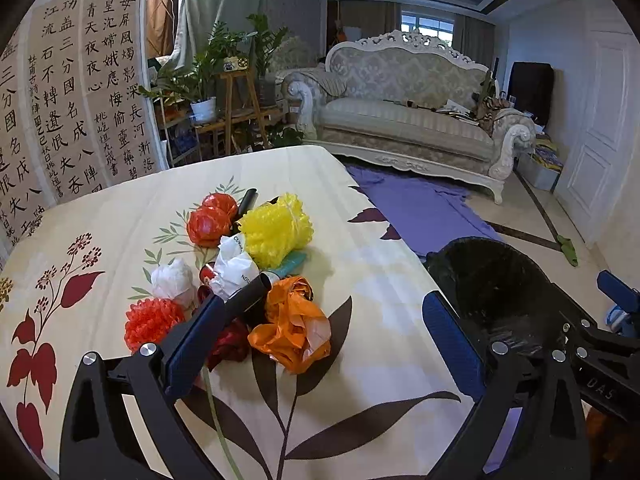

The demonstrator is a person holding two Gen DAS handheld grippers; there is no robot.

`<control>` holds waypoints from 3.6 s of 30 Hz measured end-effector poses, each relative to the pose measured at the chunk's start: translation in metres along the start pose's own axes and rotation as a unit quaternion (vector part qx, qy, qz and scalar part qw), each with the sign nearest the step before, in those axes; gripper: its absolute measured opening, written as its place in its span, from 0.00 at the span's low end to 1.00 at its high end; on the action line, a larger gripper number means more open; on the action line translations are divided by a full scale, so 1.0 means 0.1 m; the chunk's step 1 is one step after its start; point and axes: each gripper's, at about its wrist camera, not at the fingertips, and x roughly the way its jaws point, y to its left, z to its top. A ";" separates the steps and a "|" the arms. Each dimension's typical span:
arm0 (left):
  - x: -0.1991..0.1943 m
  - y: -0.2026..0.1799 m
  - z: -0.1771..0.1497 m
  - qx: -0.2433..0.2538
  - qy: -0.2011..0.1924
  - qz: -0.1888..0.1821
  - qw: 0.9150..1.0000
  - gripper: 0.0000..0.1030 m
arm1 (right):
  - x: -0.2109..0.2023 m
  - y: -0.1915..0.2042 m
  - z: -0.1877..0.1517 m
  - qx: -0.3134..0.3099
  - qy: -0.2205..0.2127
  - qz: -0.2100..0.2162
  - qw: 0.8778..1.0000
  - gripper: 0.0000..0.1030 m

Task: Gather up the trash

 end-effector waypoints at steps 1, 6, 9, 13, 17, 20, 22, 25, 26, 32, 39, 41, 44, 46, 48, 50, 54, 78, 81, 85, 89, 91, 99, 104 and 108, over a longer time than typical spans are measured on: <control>0.00 0.00 0.00 0.000 0.000 -0.001 1.000 0.93 | 0.00 0.00 0.00 0.000 0.000 0.000 1.000 0.96; -0.02 0.00 0.00 0.002 -0.004 0.001 1.000 0.93 | -0.01 0.01 0.00 0.000 0.000 0.000 1.000 0.96; -0.03 -0.01 0.00 0.002 -0.005 -0.001 1.000 0.93 | 0.00 0.01 0.00 -0.001 0.000 0.000 1.000 0.96; -0.05 -0.01 0.01 0.001 -0.007 -0.001 1.000 0.93 | 0.00 0.01 0.00 -0.001 0.000 -0.001 1.000 0.96; -0.07 0.01 0.02 -0.001 -0.009 0.000 1.000 0.93 | 0.00 0.01 0.00 -0.001 0.000 0.000 1.000 0.96; -0.07 0.01 0.01 -0.002 -0.010 0.001 1.000 0.93 | -0.01 0.01 0.00 -0.001 0.000 0.000 1.000 0.96; -0.07 0.01 0.01 -0.002 -0.010 0.001 1.000 0.93 | -0.01 0.01 0.00 0.000 0.000 0.000 1.000 0.96; -0.07 0.01 0.01 -0.002 -0.009 0.001 1.000 0.93 | -0.01 0.01 0.00 -0.001 0.000 -0.001 1.000 0.96; -0.07 0.01 0.01 -0.002 -0.009 0.001 1.000 0.93 | -0.01 0.01 0.00 -0.001 0.000 0.000 1.000 0.96; -0.08 0.03 0.01 0.001 -0.010 0.006 1.000 0.93 | 0.00 0.01 -0.01 -0.001 0.000 0.000 1.000 0.96; -0.08 0.04 0.00 0.001 -0.011 0.007 1.000 0.93 | 0.00 0.01 -0.01 -0.001 0.000 -0.001 1.000 0.96; -0.08 0.04 0.00 0.000 -0.010 0.006 1.000 0.93 | 0.00 0.01 -0.01 -0.001 0.000 0.000 1.000 0.96; -0.08 0.04 0.00 0.001 -0.010 0.007 1.000 0.93 | 0.01 0.02 -0.01 -0.001 0.000 0.000 1.000 0.96; -0.08 0.04 0.00 0.001 -0.011 0.007 1.000 0.93 | 0.00 0.02 -0.01 -0.001 0.000 0.000 1.000 0.96; -0.08 0.05 0.00 0.000 -0.011 0.007 1.000 0.93 | 0.00 0.01 -0.01 -0.001 0.000 0.000 1.000 0.96; -0.08 0.04 0.00 0.000 -0.010 0.006 1.000 0.93 | 0.01 0.01 -0.01 -0.001 0.000 0.000 1.000 0.96; -0.08 0.04 0.00 0.001 -0.010 0.007 1.000 0.93 | 0.00 0.01 -0.01 -0.001 0.000 0.000 1.000 0.96; -0.10 0.19 -0.06 -0.009 -0.003 0.009 1.000 0.93 | 0.09 0.17 -0.06 -0.011 0.012 0.013 1.000 0.96; -0.14 0.30 -0.06 -0.015 -0.007 0.021 1.000 0.93 | 0.09 0.24 -0.03 -0.019 0.014 0.023 0.999 0.96; -0.15 0.48 -0.08 -0.033 0.001 0.034 0.999 0.71 | 0.10 0.37 0.00 -0.029 0.017 0.039 0.999 0.96; -0.15 0.67 -0.12 -0.052 0.008 0.049 0.997 0.69 | 0.11 0.51 0.04 -0.042 0.019 0.054 0.997 0.94; -0.16 0.76 -0.14 -0.062 0.008 0.059 0.996 0.69 | 0.13 0.59 0.06 -0.048 0.021 0.062 0.997 0.91; -0.10 1.03 -0.19 -0.094 0.026 0.077 0.992 0.69 | 0.21 0.82 0.12 -0.062 0.031 0.087 0.994 0.76; 0.02 1.04 -0.22 -0.097 0.045 0.073 0.992 0.69 | 0.25 0.87 0.12 -0.063 0.035 0.095 0.993 0.76; 0.11 1.06 -0.26 -0.094 0.062 0.073 0.991 0.63 | 0.30 0.87 0.13 -0.062 0.041 0.097 0.993 0.76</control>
